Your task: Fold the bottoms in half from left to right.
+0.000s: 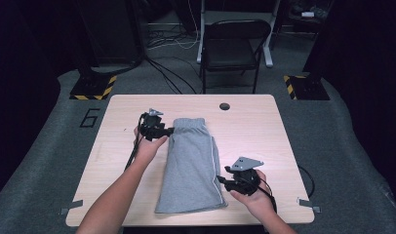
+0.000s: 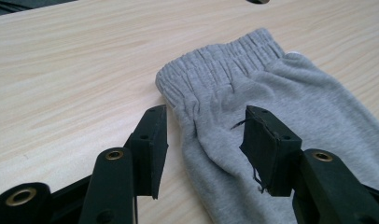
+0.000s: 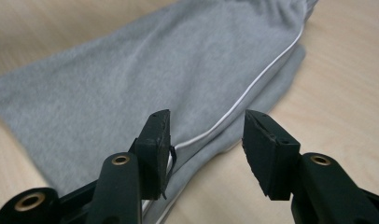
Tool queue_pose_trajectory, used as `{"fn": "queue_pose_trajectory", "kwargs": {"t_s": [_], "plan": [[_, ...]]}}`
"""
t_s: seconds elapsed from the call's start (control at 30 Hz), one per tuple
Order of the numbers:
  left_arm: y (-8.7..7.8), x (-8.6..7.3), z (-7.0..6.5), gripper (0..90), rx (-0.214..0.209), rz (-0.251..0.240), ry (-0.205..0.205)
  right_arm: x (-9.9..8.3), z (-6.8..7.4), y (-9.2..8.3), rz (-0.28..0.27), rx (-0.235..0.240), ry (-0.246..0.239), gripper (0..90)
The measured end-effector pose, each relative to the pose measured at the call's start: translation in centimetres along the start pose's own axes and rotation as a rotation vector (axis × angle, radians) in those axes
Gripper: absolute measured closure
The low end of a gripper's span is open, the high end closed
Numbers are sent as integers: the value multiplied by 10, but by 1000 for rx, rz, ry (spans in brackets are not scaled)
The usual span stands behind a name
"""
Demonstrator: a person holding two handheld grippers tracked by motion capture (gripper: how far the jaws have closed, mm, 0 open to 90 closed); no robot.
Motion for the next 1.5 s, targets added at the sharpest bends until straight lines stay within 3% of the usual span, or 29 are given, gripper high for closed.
{"fn": "queue_pose_trajectory", "kwargs": {"t_s": [0.2,0.23,0.33,0.47,0.6,0.7,0.9,1.13,1.23,1.5], "plan": [[-11,3,-6,488,-44,-19,-7,25,-13,-5,-39,-8,15,510],[-12,3,-8,484,-55,-30,-24,28,-15,-6,-38,-11,1,512],[-16,4,-12,472,-74,-41,-21,38,-17,-6,-33,-8,-32,516],[-21,6,-15,467,-79,-50,2,52,-20,-2,-24,-14,-94,527],[-24,8,-16,474,-66,-71,11,64,-24,5,-16,-17,-113,527],[-26,8,-14,469,-52,-68,41,69,-27,14,-17,-12,-92,522],[-26,10,-11,450,-81,-83,-11,75,-33,35,-11,2,-73,522],[-31,9,-6,452,-77,-84,-5,72,-49,58,10,-8,-69,536],[-33,8,-5,451,-67,-85,9,68,-59,68,9,8,-38,582],[-33,0,4,450,-64,-78,-25,58,-77,94,32,-13,15,620]]}}
Point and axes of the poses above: each handheld gripper's, and its own axes: y roughly forward along the jaws, x roughly out of its top, z roughly to its left, the point moved 8 cm from there along y, roughly forward along the jaws, and after that the axes turned 5 degrees about -y, right-handed, at the moved point
